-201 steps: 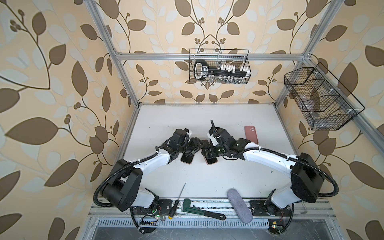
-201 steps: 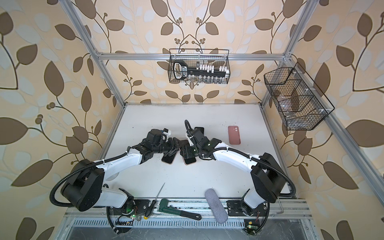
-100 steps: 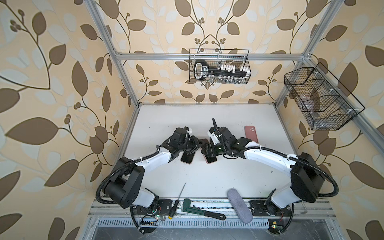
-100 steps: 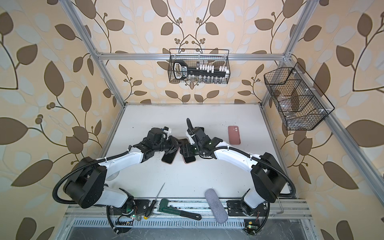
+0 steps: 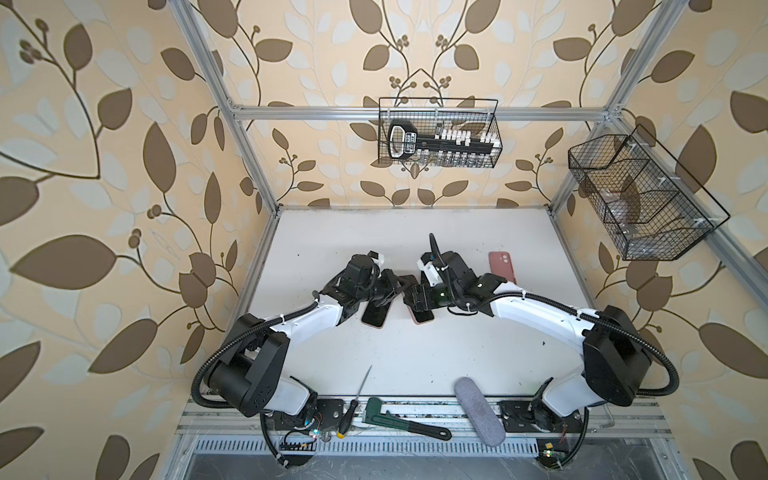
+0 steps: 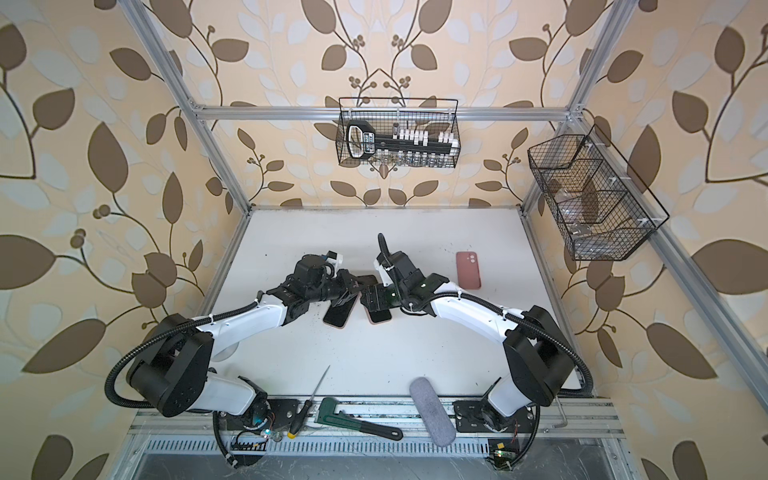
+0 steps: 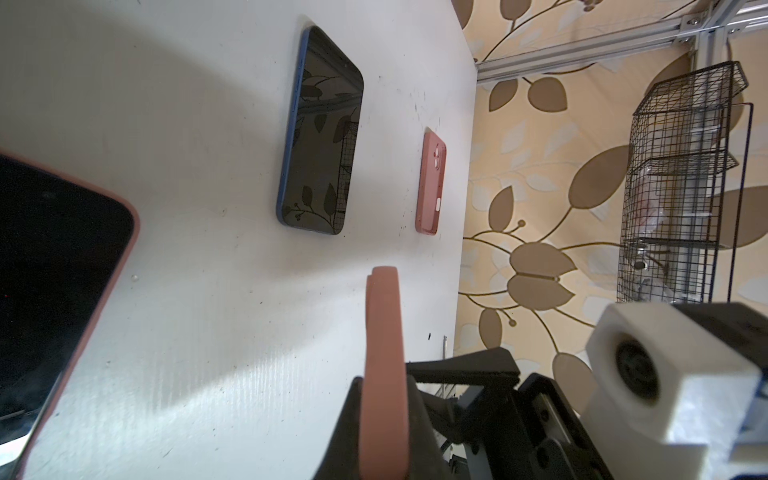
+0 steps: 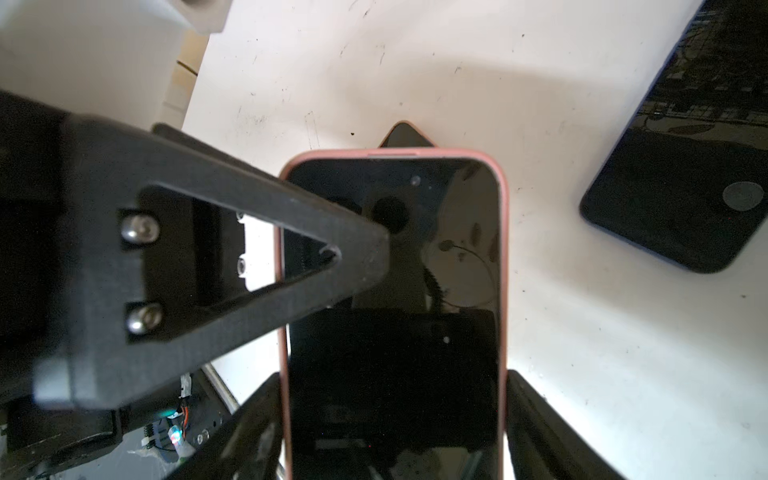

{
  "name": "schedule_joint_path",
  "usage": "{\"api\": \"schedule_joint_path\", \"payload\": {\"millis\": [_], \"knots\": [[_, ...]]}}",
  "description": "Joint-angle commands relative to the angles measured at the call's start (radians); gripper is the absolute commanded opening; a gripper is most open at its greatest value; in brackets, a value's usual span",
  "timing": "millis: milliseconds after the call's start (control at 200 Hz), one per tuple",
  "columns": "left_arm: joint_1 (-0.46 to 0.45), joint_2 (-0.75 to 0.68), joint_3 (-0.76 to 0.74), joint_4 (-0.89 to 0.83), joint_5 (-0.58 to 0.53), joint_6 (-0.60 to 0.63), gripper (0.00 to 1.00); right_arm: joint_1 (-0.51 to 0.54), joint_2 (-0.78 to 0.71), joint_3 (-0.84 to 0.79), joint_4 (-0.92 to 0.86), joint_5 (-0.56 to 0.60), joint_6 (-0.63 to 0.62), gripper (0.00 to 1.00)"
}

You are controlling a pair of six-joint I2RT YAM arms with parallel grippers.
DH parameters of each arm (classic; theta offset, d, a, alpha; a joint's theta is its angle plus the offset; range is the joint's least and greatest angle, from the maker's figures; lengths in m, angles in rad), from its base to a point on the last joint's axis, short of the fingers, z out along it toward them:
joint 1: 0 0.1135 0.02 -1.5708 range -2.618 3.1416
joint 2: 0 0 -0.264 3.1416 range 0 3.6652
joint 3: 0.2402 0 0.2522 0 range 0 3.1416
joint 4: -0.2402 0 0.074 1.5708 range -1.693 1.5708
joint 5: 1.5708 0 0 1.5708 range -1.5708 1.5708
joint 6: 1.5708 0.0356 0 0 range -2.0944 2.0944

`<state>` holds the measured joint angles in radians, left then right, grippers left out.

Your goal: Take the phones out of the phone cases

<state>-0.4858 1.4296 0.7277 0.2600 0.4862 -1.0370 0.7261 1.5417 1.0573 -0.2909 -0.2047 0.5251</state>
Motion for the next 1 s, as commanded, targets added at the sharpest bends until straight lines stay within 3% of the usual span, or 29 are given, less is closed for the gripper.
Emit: {"api": "schedule_joint_path", "payload": {"millis": [0,265,475,565,794,994], "knots": [[-0.01,-0.048,0.029,0.063,-0.036,-0.027,0.0,0.002,-0.061,-0.004,0.03,-0.005,-0.036,0.88],[-0.008,-0.045,0.074,0.143,-0.078,-0.074,0.0,-0.079,-0.228,-0.041,0.049,-0.073,-0.021,0.89],[-0.007,-0.069,0.06,0.337,-0.181,-0.154,0.0,-0.215,-0.412,-0.22,0.227,-0.195,0.124,0.76],[-0.009,-0.079,0.037,0.423,-0.224,-0.193,0.0,-0.264,-0.467,-0.285,0.267,-0.225,0.171,0.76],[-0.016,-0.097,-0.015,0.583,-0.283,-0.259,0.0,-0.317,-0.498,-0.448,0.488,-0.328,0.357,0.73],[-0.029,-0.125,-0.028,0.568,-0.304,-0.24,0.0,-0.262,-0.44,-0.49,0.663,-0.345,0.432,0.65]]}}
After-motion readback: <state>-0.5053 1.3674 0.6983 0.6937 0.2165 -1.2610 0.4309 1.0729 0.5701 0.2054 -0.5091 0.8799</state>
